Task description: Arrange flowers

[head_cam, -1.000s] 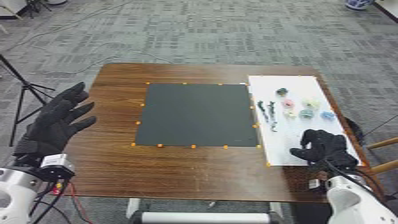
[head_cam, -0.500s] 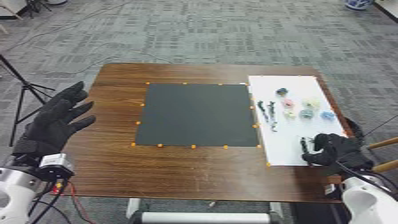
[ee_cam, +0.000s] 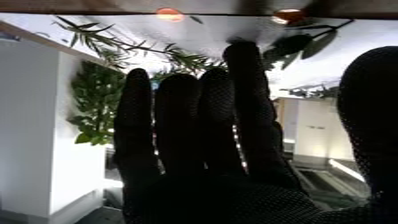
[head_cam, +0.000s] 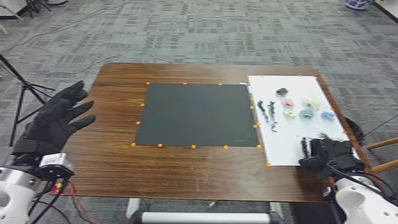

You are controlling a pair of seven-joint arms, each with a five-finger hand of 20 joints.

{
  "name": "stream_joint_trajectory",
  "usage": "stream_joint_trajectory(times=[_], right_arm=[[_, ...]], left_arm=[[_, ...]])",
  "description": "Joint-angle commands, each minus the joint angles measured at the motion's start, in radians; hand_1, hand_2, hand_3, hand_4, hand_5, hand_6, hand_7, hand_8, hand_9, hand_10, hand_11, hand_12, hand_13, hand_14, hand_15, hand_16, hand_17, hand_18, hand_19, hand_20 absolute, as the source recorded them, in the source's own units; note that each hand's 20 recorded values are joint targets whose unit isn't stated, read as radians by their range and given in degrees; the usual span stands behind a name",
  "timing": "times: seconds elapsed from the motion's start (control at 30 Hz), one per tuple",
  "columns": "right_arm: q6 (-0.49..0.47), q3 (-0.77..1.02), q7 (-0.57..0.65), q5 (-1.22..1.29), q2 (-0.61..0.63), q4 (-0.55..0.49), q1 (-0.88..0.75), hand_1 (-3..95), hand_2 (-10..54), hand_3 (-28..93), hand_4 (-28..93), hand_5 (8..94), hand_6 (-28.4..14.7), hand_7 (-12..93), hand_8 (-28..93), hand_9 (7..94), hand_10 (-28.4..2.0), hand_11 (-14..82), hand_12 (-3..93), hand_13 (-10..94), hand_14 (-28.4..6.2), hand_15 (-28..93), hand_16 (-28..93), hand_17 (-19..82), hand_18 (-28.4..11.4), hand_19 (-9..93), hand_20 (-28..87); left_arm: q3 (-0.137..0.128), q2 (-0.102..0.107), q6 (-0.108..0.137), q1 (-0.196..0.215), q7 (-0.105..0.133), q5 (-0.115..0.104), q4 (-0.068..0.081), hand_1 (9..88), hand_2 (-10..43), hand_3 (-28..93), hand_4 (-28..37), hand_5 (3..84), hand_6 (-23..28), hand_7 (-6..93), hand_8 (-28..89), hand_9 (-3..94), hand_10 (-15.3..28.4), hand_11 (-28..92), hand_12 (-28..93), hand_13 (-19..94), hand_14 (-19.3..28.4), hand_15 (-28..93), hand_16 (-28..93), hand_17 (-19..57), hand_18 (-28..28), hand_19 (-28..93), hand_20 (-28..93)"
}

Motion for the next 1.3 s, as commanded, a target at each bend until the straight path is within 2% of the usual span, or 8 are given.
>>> stream_joint_trajectory(times=[0.03, 0.37, 0.47, 0.53, 0.67, 0.83, 1.0, 1.3], right_arm=[[-0.043, -0.097, 0.05, -0.022, 0.011, 0.042, 0.079, 21.9, -9.5, 83, -28, 50.3, -1.7, 56, -20, 46.7, -14.5, 65.6, 52.5, 44, -15.7, 81, 40, 17, -19.7, 66, 36], [-0.044, -0.298, 0.061, -0.028, -0.002, 0.109, 0.258, 26.6, -9.5, 84, -28, 56.2, -1.2, 56, -19, 54.2, -13.9, 66.1, 51.7, 51, -14.8, 82, 40, 20, -19.2, 69, 36], [-0.088, -0.285, 0.05, -0.021, -0.006, 0.107, 0.252, 33.1, -9.5, 81, -28, 58.0, -0.5, 55, 6, 57.7, -13.3, 66.2, 51.7, 55, -14.0, 81, 42, 22, -18.9, 70, 35], [-0.11, -0.268, 0.051, -0.011, -0.008, 0.103, 0.24, 36.4, -9.5, 80, -28, 58.0, -0.4, 57, 10, 58.3, -12.9, 66.3, 51.8, 55, -13.8, 81, 42, 23, -18.8, 71, 35], [-0.189, -0.224, 0.054, 0.005, -0.017, 0.091, 0.216, 41.2, -9.5, 80, -28, 57.6, 0.0, 58, 10, 59.3, -12.4, 61.8, 60.4, 56, -13.6, 81, 43, 23, -18.6, 71, 35], [-0.269, -0.166, 0.057, 0.033, -0.029, 0.076, 0.185, 38.4, -9.5, 82, -28, 54.4, -0.8, 56, 10, 55.2, -13.3, 63.5, 57.0, 52, -14.0, 81, 43, 21, -18.8, 70, 34], [-0.265, -0.167, 0.055, 0.035, -0.039, 0.08, 0.179, 38.3, -9.5, 81, -28, 55.6, -0.6, 56, 9, 55.8, -13.5, 65.4, 52.1, 53, -13.8, 81, 41, 21, -18.9, 70, 34], [-0.217, -0.152, -0.07, 0.051, -0.048, 0.092, 0.182, 45.7, -9.5, 82, -28, 69.5, 1.8, 53, 15, 70.2, -9.7, 56.0, 67.7, 63, -11.5, 80, 44, 27, -18.5, 73, 36]], left_arm=[[-0.001, 0.004, 0.0, 0.003, 0.003, -0.009, -0.002, 27.6, -9.2, 64, -28.3, 15.6, -0.6, 19.3, -9, 11.1, 7.1, 17, 24, 4, 10.7, 40, -3, -11.6, 20.4, 38, 9], [0.003, 0.002, 0.003, 0.005, 0.0, -0.01, -0.001, 27.4, -9.1, 65, -28.3, 15.7, -0.6, 19.5, -9, 11.4, 7.2, 17, 24, 4, 10.7, 40, -3, -11.6, 20.4, 38, 9], [-0.002, -0.002, 0.003, 0.008, -0.001, -0.008, -0.004, 27.3, -9.1, 65, -28.3, 15.8, -0.6, 19.5, -9, 11.4, 7.2, 17, 24, 4, 10.7, 40, -4, -11.6, 20.4, 38, 9], [-0.008, -0.002, 0.008, 0.017, 0.004, -0.009, -0.007, 27.3, -9.0, 65, -28.3, 15.8, -0.6, 19.5, -9, 11.4, 7.2, 17, 24, 4, 10.7, 40, -4, -11.6, 20.4, 38, 9], [-0.015, -0.006, 0.008, 0.022, 0.003, -0.009, -0.01, 27.4, -9.0, 65, -28.3, 15.8, -0.6, 19.4, -9, 11.5, 7.2, 17, 24, 4, 10.7, 40, -4, -11.6, 20.4, 38, 9], [-0.018, -0.007, 0.007, 0.018, -0.001, -0.008, -0.009, 27.2, -9.0, 65, -28.3, 15.8, -0.6, 19.4, -9, 11.6, 7.1, 17, 24, 4, 10.7, 40, -4, -11.6, 20.4, 38, 9], [-0.019, -0.009, 0.007, 0.017, -0.004, -0.008, -0.01, 27.3, -8.9, 65, -28.3, 15.9, -0.6, 19.5, -9, 11.6, 7.2, 17, 24, 4, 10.6, 40, -4, -11.6, 20.4, 38, 9], [-0.016, -0.006, 0.013, 0.014, -0.005, -0.011, -0.011, 27.2, -8.8, 65, -28.3, 15.9, -0.6, 19.5, -9, 11.6, 7.1, 17, 24, 4, 10.6, 40, -4, -11.6, 20.5, 38, 9]])
